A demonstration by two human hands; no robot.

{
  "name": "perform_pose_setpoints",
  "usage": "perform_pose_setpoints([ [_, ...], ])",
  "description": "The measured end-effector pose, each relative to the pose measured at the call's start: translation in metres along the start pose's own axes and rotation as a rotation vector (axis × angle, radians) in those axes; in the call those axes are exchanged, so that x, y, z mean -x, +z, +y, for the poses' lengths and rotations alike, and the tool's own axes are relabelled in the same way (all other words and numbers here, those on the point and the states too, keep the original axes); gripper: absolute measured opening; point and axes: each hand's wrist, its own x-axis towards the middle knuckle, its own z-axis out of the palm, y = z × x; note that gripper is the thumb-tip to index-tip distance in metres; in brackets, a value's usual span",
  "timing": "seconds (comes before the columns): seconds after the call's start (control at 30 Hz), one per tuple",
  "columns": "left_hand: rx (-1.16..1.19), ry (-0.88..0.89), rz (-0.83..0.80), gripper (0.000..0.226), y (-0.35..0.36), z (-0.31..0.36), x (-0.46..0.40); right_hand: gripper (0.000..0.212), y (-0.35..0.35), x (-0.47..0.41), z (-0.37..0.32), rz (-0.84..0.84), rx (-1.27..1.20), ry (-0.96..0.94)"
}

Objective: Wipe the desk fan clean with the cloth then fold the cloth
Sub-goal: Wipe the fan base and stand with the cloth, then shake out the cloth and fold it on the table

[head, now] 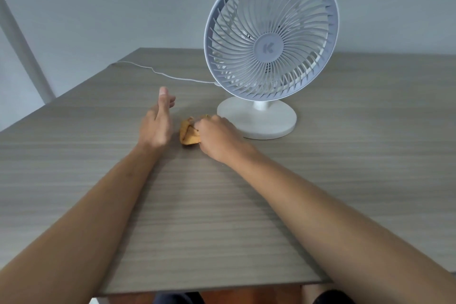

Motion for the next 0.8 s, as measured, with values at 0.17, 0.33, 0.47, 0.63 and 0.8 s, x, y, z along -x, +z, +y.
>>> perform_pose_setpoints([
  [0.17,-0.030,0.008,-0.031,0.078,-0.001,0.006,0.014,0.042,-0.005,0.033,0.017,-0.009,-0.016,-0.131],
  [0.33,-0.071,0.020,-0.052,0.077,-0.003,0.011,0.029,0.044,-0.010,0.063,0.039,-0.066,-0.165,-0.241],
  [0.47,-0.097,0.060,-0.095,0.070,-0.002,0.020,0.050,0.057,-0.022,0.084,0.044,-0.094,-0.347,-0.182],
  [0.63,0.012,0.132,-0.132,0.069,-0.001,0.033,0.087,0.054,-0.029,0.112,0.040,-0.086,-0.447,-0.155],
  [0.8,0.127,0.160,-0.173,0.062,-0.013,0.045,0.118,0.036,-0.039,0.131,0.032,0.008,-0.607,-0.014],
])
